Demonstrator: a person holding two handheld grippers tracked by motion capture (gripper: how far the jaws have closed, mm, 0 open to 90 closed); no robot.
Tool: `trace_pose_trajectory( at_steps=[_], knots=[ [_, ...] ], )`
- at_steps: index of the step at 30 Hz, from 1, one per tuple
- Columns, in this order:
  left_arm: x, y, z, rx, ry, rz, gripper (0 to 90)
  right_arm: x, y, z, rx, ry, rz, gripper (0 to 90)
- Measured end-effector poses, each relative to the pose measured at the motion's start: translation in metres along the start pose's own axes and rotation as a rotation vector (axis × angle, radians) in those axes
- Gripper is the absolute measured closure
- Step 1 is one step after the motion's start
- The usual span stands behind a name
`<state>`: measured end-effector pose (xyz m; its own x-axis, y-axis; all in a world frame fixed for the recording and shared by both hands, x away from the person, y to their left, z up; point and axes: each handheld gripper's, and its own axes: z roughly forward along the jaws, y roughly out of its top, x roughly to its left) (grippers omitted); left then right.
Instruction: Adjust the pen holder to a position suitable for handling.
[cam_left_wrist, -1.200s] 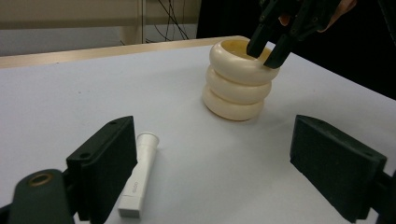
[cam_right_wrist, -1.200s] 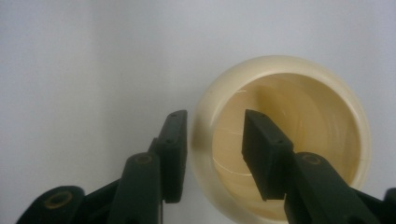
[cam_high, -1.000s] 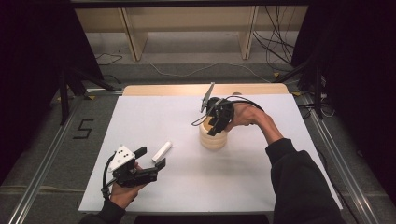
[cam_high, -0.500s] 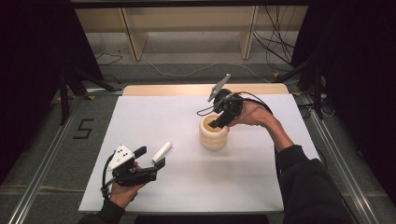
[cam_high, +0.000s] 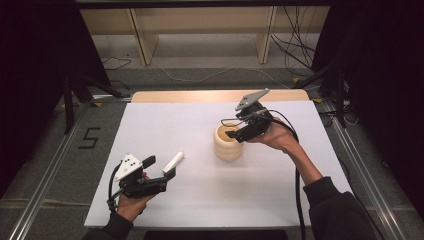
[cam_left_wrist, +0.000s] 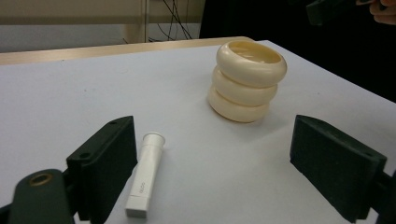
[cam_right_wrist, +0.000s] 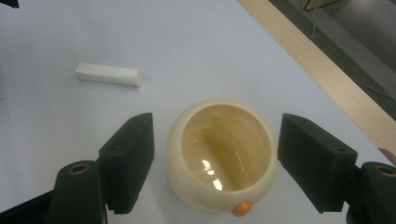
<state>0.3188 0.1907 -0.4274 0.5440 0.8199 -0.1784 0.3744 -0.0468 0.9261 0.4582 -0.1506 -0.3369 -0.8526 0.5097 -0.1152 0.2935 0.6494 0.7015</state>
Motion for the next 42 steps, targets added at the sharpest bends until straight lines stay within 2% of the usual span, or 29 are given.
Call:
trace_pose_trajectory(
  at_steps=[2, 8, 15, 17, 22, 24, 32, 40, 42],
  knots=[
    [0.0, 0.0, 0.0, 0.001, 0.0, 0.001, 14.0, 0.002, -0.006, -0.003, -0.016, -0.021, 0.016, 26.6],
    [0.002, 0.001, 0.001, 0.003, -0.004, -0.006, 13.9, 0.009, -0.023, -0.018, -0.101, -0.046, 0.079, 23.6],
    [0.004, 0.003, 0.005, 0.013, -0.014, -0.007, 14.0, 0.02, -0.052, -0.028, -0.192, -0.071, 0.173, 22.1],
    [0.004, 0.004, 0.006, 0.014, -0.017, -0.012, 14.0, 0.023, -0.061, -0.03, -0.208, -0.081, 0.185, 22.1],
    [0.004, 0.005, 0.008, 0.035, -0.022, -0.007, 14.1, 0.03, -0.081, -0.038, -0.262, -0.099, 0.236, 22.3],
    [0.004, 0.006, 0.009, 0.049, -0.02, -0.006, 14.1, 0.033, -0.089, -0.04, -0.284, -0.093, 0.252, 22.6],
    [0.004, 0.009, 0.013, 0.074, -0.017, -0.007, 14.2, 0.05, -0.114, -0.044, -0.341, -0.098, 0.294, 23.0],
    [0.005, 0.011, 0.018, 0.113, -0.015, -0.005, 14.3, 0.06, -0.129, -0.051, -0.409, -0.113, 0.323, 23.4],
    [0.005, 0.012, 0.02, 0.121, -0.015, -0.003, 14.4, 0.063, -0.131, -0.05, -0.409, -0.119, 0.32, 23.2]
  ],
)
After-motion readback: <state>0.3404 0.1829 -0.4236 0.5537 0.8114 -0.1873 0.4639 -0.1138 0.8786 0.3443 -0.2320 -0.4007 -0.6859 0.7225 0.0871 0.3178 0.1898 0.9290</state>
